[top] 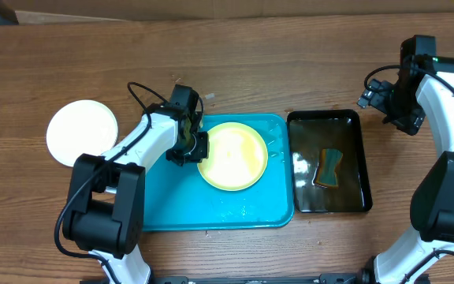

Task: Clean dirty plates on tray and stack at the side
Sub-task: 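Raise the right gripper away and lift the yellow plate with the left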

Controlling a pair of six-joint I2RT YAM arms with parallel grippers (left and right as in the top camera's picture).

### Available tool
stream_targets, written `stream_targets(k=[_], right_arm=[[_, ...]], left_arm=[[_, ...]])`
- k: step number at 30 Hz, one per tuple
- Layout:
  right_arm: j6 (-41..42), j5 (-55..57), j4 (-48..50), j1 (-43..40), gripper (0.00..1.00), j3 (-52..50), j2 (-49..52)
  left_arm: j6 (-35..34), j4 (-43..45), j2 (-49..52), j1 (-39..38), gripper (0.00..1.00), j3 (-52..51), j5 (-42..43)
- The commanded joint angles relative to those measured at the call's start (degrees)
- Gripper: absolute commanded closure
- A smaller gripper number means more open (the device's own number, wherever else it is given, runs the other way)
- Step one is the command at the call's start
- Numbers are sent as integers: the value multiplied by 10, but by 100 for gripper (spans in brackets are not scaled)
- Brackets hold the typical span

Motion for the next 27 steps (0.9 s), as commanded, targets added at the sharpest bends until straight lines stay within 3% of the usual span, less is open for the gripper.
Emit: stream_targets(k=[1,5,14,22,27], right_arm=[[-1,-1,0,-2,0,7,-7],[-1,-1,0,-2,0,7,-7],[-1,-1,0,-2,0,7,-7],[-2,-1,5,-2,0,7,-7],[8,0,57,-6,0,7,-7]], left_arm=[[-6,0,11,-5,96,-6,-9],[-4,-51,10,3,96,35,-9],[23,-224,6,29,96,241,-9],[10,-252,6,-6,96,331,-16],[-25,-239,6,-57,96,341,-89]])
